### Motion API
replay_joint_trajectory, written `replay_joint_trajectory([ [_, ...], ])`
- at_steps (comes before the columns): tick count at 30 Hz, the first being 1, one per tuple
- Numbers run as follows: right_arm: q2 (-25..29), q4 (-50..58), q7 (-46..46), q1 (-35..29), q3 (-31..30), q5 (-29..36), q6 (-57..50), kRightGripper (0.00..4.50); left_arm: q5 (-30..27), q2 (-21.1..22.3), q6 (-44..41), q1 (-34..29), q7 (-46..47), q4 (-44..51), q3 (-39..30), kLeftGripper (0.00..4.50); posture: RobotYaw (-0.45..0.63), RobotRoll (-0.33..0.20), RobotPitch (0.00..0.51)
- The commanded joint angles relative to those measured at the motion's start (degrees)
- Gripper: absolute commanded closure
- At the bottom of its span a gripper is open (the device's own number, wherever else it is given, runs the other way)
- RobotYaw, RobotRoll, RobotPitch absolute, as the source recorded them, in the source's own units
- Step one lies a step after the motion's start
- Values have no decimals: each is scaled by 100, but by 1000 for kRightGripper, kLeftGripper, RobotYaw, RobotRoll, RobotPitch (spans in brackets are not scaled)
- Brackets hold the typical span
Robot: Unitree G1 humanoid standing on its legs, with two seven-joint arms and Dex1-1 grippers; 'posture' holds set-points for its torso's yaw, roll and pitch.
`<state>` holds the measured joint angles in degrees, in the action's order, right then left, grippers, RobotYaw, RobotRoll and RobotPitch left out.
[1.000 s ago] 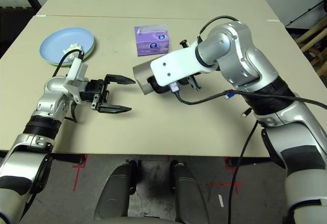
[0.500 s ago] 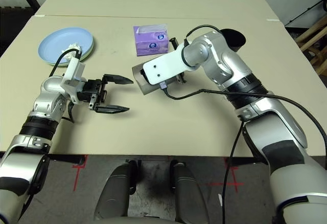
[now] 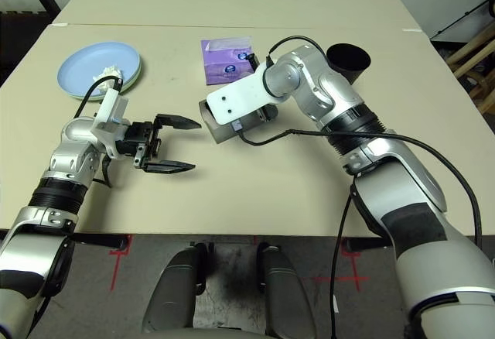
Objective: Organize and tidy the items on the table.
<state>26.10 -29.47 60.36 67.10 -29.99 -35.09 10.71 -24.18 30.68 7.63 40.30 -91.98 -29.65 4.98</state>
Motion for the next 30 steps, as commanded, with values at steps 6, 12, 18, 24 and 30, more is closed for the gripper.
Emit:
replay_joint_trajectory([
  [6, -156, -114, -73, 65, -95, -83, 19, 4079, 90, 67, -25, -47, -51, 138, -13, 0, 165, 0, 217],
  [12, -183, -125, -69, 26, -136, -99, -6, 4079, 89, 72, -44, -61, -51, 170, -10, 0, 165, 0, 217],
  [18, -154, -76, 14, -95, -174, -111, -46, 4079, 86, 81, -58, -72, -52, 192, -8, 0, 165, 0, 219],
  [24, -125, 54, 92, -226, -195, -94, -89, 4079, 85, 91, -86, -91, -52, 232, -15, 0, 166, 0, 221],
  [30, -125, 148, 100, -341, -222, -99, -141, 4079, 79, 105, -114, -100, -51, 258, -14, 0, 167, 0, 223],
])
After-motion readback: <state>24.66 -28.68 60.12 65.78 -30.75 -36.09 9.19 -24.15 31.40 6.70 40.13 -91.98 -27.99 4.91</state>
